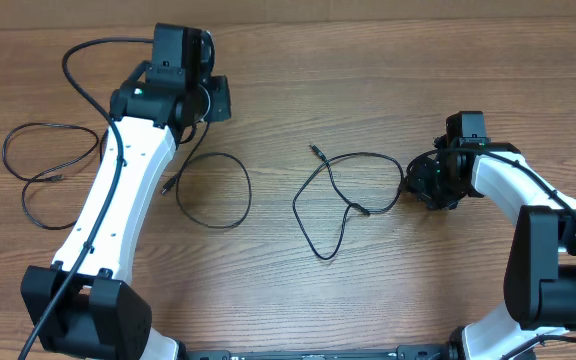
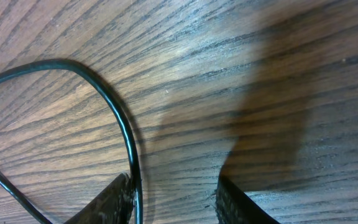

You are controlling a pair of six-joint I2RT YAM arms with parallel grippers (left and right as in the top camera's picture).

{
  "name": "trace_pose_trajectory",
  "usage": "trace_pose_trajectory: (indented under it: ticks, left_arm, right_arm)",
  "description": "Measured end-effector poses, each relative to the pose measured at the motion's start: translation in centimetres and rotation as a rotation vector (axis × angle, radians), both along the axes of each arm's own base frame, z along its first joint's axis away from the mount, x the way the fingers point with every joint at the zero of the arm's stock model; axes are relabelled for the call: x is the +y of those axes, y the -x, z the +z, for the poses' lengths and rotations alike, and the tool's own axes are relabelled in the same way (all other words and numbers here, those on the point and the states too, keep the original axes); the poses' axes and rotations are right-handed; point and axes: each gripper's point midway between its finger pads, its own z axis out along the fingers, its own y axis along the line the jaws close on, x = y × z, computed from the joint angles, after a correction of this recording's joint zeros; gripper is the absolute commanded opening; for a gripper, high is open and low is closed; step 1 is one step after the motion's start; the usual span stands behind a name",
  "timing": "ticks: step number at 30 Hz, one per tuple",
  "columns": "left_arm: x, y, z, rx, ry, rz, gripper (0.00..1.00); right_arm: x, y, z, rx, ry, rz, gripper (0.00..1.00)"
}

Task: Untangle cables

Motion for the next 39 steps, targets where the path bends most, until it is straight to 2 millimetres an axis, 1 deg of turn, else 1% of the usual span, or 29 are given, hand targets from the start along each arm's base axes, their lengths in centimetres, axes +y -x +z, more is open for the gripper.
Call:
trace_pose_trajectory:
  ticks: [3,7,12,17,21,24,26,28,30,32,36,37,38,39]
  left_arm:
    - [0.4,2.0,-1.8,0.113,-0.022,0.005,0.04]
    - [0.5,3.8,-4.0,0.228,-0.036,-0.005,0.04]
    - [-0.2,5.5,-7.2,0.372,-0.064,-0.091,0.04]
    - [-1.2,7.4,-10.4,0.518,-0.045,-0.220,0.04]
    - [-1.5,8.7,-12.4,0.611,-0.042,-0.287,0.04]
    - [-1.6,9.3,-13.7,0.663,-0.040,-0.313,0.05]
    - [-1.8,9.6,-14.6,0.693,-0.039,-0.326,0.12]
    - [-2.0,9.9,-15.4,0.719,-0.042,-0.350,0.31]
    - [-2.3,10.3,-16.2,0.748,-0.044,-0.368,0.42]
    - [-2.6,10.8,-16.7,0.774,-0.051,-0.399,0.50]
    - [-3.4,11.0,-17.0,0.773,-0.063,-0.442,0.51]
    - [-3.6,10.8,-17.1,0.764,-0.064,-0.446,0.53]
    - [-3.7,10.7,-17.1,0.756,-0.064,-0.451,0.59]
    - [-4.0,10.6,-17.1,0.748,-0.065,-0.457,0.62]
  right_arm:
    - [0.0,0.0,0.0,-0.001,0.001,0.001,0.42]
    - [0.0,-0.1,0.0,-0.004,0.000,0.001,0.42]
    - [0.0,-0.1,0.0,-0.005,0.000,0.000,0.42]
    - [0.0,-0.1,0.0,-0.005,0.001,0.001,0.42]
    - [0.0,-0.2,0.0,-0.007,0.001,0.001,0.42]
    - [0.0,-0.2,0.0,-0.008,0.001,0.000,0.42]
    - [0.0,-0.2,0.0,-0.008,0.000,0.001,0.42]
    - [0.0,-0.2,0.0,-0.009,0.000,0.000,0.42]
    - [0.0,-0.2,0.0,-0.010,0.000,0.001,0.42]
    - [0.0,-0.2,0.0,-0.010,0.001,0.001,0.42]
    - [0.0,-0.3,0.0,-0.011,0.001,0.000,0.42]
    - [0.0,-0.2,0.0,-0.010,0.001,0.000,0.42]
    - [0.0,-0.2,0.0,-0.010,0.001,0.000,0.42]
    - [0.0,-0.3,0.0,-0.011,0.001,0.001,0.42]
